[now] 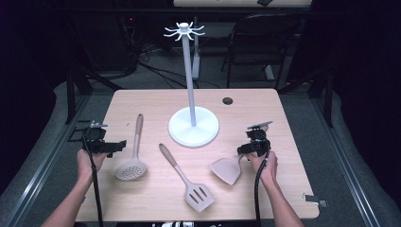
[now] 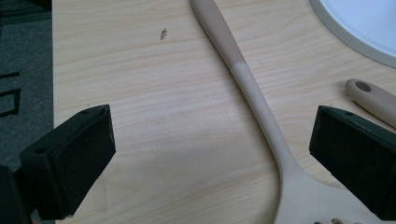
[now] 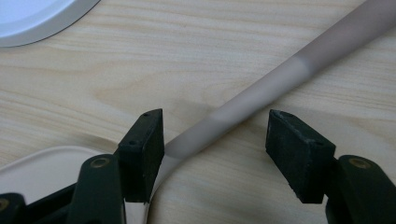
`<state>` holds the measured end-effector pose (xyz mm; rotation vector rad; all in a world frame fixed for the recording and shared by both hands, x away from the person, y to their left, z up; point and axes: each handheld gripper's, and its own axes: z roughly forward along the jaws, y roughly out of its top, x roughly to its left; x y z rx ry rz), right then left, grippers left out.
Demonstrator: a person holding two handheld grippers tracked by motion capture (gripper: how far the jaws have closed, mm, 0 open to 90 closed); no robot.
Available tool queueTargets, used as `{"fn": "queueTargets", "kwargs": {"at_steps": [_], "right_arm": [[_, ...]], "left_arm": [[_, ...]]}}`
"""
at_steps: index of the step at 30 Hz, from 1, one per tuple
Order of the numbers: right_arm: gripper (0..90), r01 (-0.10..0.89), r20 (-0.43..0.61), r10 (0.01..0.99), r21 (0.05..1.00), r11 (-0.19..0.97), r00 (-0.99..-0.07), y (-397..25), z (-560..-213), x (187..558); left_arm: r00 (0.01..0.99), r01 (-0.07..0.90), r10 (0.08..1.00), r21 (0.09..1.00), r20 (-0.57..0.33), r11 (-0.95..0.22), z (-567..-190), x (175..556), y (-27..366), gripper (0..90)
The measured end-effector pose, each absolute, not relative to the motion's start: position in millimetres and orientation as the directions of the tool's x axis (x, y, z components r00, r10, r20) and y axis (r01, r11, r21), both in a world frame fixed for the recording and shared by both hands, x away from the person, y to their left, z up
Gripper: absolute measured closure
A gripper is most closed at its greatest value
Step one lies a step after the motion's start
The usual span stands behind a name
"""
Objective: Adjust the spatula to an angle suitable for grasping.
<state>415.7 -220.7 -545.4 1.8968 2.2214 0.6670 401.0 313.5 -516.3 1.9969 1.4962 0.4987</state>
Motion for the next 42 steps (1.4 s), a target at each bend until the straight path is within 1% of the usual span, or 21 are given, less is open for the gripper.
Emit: {"fn": "queueTargets", "kwargs": {"at_steps": [4,19,22,27,32,40,41,42], "right_arm": [[39.7,0.904,0.195,0.963,0.417,0.087,-0.183,-220.5,-547.5,416.1],[41.1,0.901,0.208,0.960,0.424,0.086,-0.190,-220.0,-552.9,417.1],[42.4,0.903,0.206,0.959,0.419,0.093,-0.195,-221.0,-552.4,417.4],[47.3,0.906,0.201,0.958,0.409,0.109,-0.206,-219.8,-550.0,417.8],[49.4,0.902,0.192,0.957,0.413,0.121,-0.216,-220.4,-548.8,417.4],[53.0,0.907,0.170,0.957,0.392,0.153,-0.235,-222.5,-544.7,416.1],[53.3,0.903,0.176,0.959,0.408,0.135,-0.223,-222.1,-546.0,415.5],[54.0,0.906,0.169,0.958,0.397,0.149,-0.231,-223.2,-544.7,415.5]], "left_arm": [[0.302,0.732,0.952,0.652,-0.047,-0.200,-517.3,401.7,311.2,0.3],[0.315,0.731,0.948,0.647,-0.039,-0.216,-517.5,400.6,308.0,0.5],[0.311,0.736,0.949,0.643,-0.045,-0.211,-517.6,399.7,309.8,0.6],[0.313,0.738,0.949,0.640,-0.043,-0.215,-518.2,399.4,313.0,0.7],[0.316,0.738,0.948,0.639,-0.044,-0.217,-517.9,398.5,314.1,0.7],[0.319,0.745,0.946,0.629,-0.047,-0.220,-520.2,399.8,313.3,0.9],[0.320,0.745,0.946,0.630,-0.047,-0.220,-520.2,399.8,313.4,0.9],[0.320,0.744,0.946,0.631,-0.046,-0.220,-520.0,399.5,313.4,0.9]]}}
